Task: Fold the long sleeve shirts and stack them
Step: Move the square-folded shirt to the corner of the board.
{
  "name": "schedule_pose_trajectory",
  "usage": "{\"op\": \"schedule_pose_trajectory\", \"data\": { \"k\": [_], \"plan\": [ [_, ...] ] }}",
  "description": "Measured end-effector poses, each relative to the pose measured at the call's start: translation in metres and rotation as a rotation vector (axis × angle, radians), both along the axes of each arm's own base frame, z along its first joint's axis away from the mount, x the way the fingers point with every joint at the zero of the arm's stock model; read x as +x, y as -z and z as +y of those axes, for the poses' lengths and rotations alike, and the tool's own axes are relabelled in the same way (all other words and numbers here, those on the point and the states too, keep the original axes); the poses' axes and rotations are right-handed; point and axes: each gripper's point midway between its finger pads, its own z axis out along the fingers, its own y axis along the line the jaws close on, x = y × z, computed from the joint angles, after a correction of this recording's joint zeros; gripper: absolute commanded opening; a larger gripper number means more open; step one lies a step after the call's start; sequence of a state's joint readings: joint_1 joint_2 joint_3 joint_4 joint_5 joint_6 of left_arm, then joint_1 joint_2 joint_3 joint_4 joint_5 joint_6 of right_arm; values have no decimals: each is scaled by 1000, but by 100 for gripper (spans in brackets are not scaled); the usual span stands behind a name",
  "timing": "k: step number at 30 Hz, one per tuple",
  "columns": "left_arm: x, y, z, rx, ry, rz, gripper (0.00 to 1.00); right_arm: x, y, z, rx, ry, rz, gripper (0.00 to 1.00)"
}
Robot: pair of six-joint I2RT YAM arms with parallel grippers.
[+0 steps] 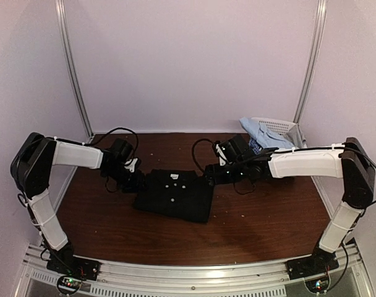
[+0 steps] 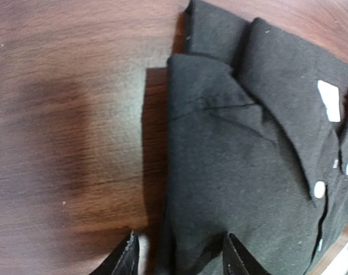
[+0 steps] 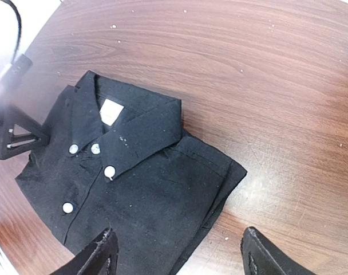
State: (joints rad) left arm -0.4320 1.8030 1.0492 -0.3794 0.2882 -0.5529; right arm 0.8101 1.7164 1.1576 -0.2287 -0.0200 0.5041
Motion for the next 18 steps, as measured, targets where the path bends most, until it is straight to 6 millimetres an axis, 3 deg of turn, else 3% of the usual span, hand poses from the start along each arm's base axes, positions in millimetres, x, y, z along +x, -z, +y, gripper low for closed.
{"op": "schedule_pose_trajectory", "data": {
  "k": [4, 10, 13, 18],
  "plan": [
    [1, 4, 1, 24, 5, 3, 49, 1, -7, -1, 25, 4, -22, 75],
    [7, 5, -11, 38, 25, -10, 39, 3, -10, 1, 40, 5, -36, 76],
    [7, 6, -17, 42, 33, -12, 29, 3, -9, 1, 44, 5, -40, 76],
    [6, 8, -17, 52, 23, -4, 0, 3, -10, -1, 49, 8, -45, 77]
  ]
}}
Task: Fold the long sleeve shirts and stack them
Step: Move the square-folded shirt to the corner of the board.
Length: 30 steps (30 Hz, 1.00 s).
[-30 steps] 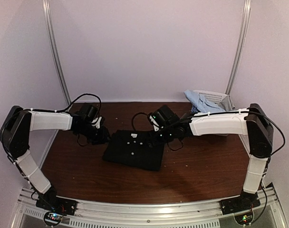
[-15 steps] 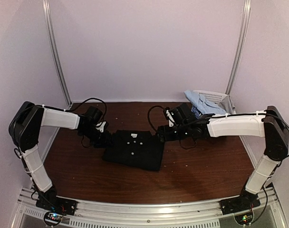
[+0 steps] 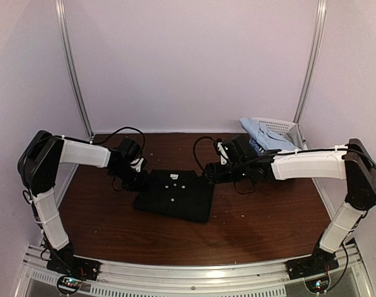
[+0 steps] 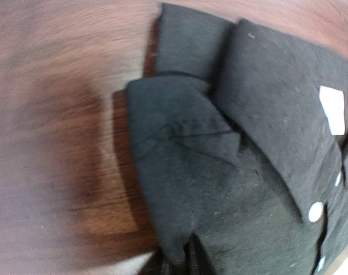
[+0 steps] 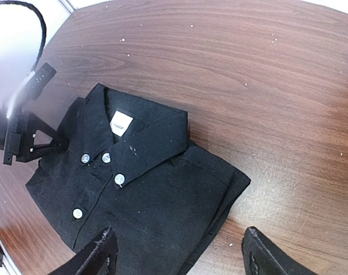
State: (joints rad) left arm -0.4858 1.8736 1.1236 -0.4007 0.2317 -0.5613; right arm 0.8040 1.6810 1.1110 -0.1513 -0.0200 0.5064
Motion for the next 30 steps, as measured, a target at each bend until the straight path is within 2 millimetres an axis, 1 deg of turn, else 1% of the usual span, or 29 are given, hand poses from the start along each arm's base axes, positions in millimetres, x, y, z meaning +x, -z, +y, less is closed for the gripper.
{"op": "schedule_pose_trajectory", "data": {
  "k": [3, 7, 10, 12, 14, 17, 19, 21, 23, 26, 30],
  "plan": [
    [2, -3, -1, 8, -11, -1, 0, 2, -4, -1, 10, 3, -10, 77],
    [10, -8, 5, 43, -50, -24, 0, 3, -8, -2, 16, 7, -20, 80],
    [22, -15, 12, 71, -85, -53, 0, 5, -11, -3, 15, 12, -29, 85],
    [34, -22, 23, 90, -121, -75, 0, 7, -13, -5, 15, 18, -35, 92],
    [51, -33, 38, 111, -171, -107, 0, 10, -17, -5, 16, 22, -47, 95],
    [82, -54, 65, 137, -251, -168, 0, 15, -26, -5, 23, 24, -66, 96],
    [108, -70, 86, 156, -303, -213, 0, 18, -32, -4, 27, 22, -79, 96],
    [136, -82, 106, 178, -346, -259, 0, 22, -37, -3, 32, 23, -90, 97],
    [160, -85, 124, 205, -379, -285, 0, 24, -43, -2, 38, 23, -101, 97],
    [190, -80, 152, 258, -410, -299, 0, 28, -49, -3, 36, 20, -115, 98],
    [213, -70, 183, 324, -430, -290, 0, 32, -51, -7, 30, 27, -119, 98]
  ]
}}
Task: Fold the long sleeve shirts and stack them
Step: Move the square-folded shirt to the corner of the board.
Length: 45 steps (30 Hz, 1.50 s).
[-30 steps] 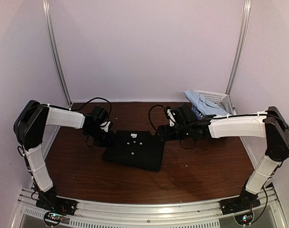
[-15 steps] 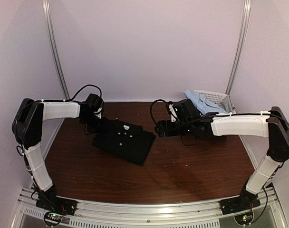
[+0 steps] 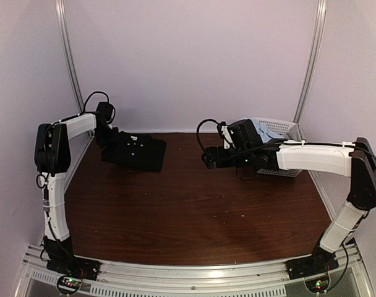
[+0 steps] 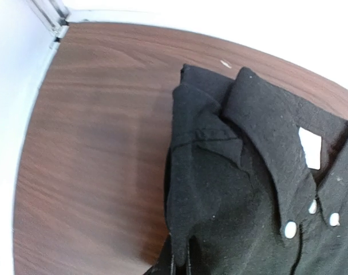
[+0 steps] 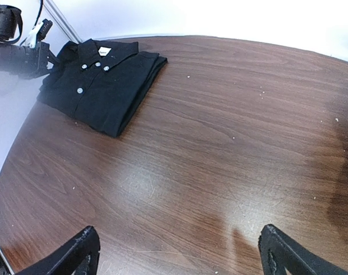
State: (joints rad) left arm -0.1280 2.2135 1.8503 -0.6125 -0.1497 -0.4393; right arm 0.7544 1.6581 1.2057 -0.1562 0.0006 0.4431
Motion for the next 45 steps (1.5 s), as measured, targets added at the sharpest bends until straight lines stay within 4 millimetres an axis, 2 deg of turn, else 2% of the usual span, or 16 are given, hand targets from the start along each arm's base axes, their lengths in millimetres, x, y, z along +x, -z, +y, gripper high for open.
{"op": "schedule_pose_trajectory", "data": {
  "k": [8, 16, 20, 25, 27, 29, 31, 34, 35, 41, 45],
  "plan": [
    [31, -1, 52, 47, -46, -9, 0, 1, 2, -5, -16, 7, 13, 99],
    [47, 1, 101, 65, -102, -13, 0, 6, -4, 0, -7, 3, 8, 99],
    [52, 2, 114, 71, -113, -16, 0, 6, -4, 3, -1, -7, 13, 99],
    [61, -5, 116, 76, -105, -40, 1, 4, -1, 4, -4, -14, 24, 100],
    [65, -11, 115, 74, -101, -58, 16, 4, 0, 4, -6, -14, 27, 100],
    [69, -14, 114, 73, -96, -70, 40, 3, 1, 3, -11, -14, 31, 100],
    [71, -17, 114, 71, -94, -78, 52, 3, 2, 3, -15, -14, 36, 100],
    [73, -21, 113, 60, -94, -91, 79, 2, 3, 2, -19, -14, 39, 100],
    [74, -23, 112, 55, -94, -97, 85, 2, 4, 2, -20, -14, 41, 100],
    [76, -30, 104, 45, -81, -114, 97, 1, 6, 1, -27, -14, 48, 100],
    [65, -40, 86, 28, -48, -116, 98, 1, 6, 1, -28, -13, 48, 100]
  ]
}}
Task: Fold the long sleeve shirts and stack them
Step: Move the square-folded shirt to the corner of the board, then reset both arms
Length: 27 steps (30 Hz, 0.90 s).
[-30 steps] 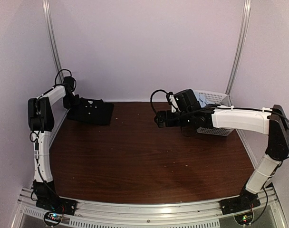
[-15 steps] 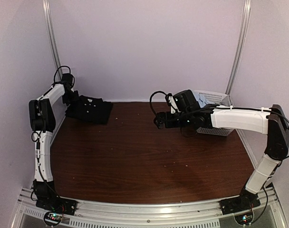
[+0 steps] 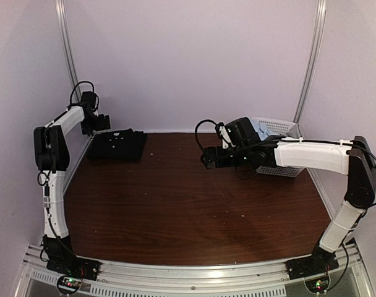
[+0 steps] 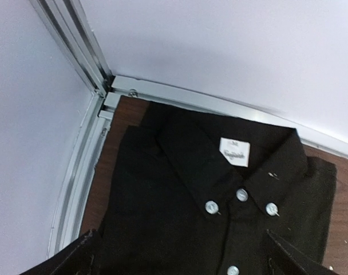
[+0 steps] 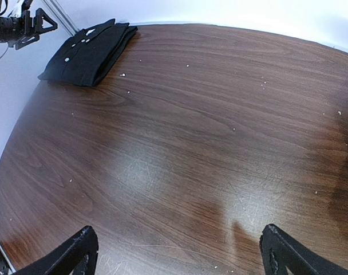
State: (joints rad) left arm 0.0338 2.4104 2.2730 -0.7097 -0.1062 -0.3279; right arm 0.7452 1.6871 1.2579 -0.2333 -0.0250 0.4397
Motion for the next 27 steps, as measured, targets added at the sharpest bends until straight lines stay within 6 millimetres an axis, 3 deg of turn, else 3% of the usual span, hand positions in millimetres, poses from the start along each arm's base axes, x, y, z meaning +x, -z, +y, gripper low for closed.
{"op": "schedule_pose_trajectory", "data": {
  "k": [4, 12, 18, 23, 27],
  "plan": [
    [-20, -24, -38, -32, 70, -25, 98, 1, 0, -2, -6, 11, -6, 100],
    [-71, -73, -147, -115, 287, -125, 98, 0, 0, -12, -19, 34, -32, 100],
    [-119, -76, -221, -161, 433, -130, 98, -1, -11, -16, 6, 48, -69, 100],
    [-163, -82, -268, -196, 538, -142, 98, -4, -24, -24, 31, 71, -110, 100],
    [-194, -95, -294, -228, 605, -183, 98, -9, -39, -34, 60, 94, -154, 100]
  ]
}}
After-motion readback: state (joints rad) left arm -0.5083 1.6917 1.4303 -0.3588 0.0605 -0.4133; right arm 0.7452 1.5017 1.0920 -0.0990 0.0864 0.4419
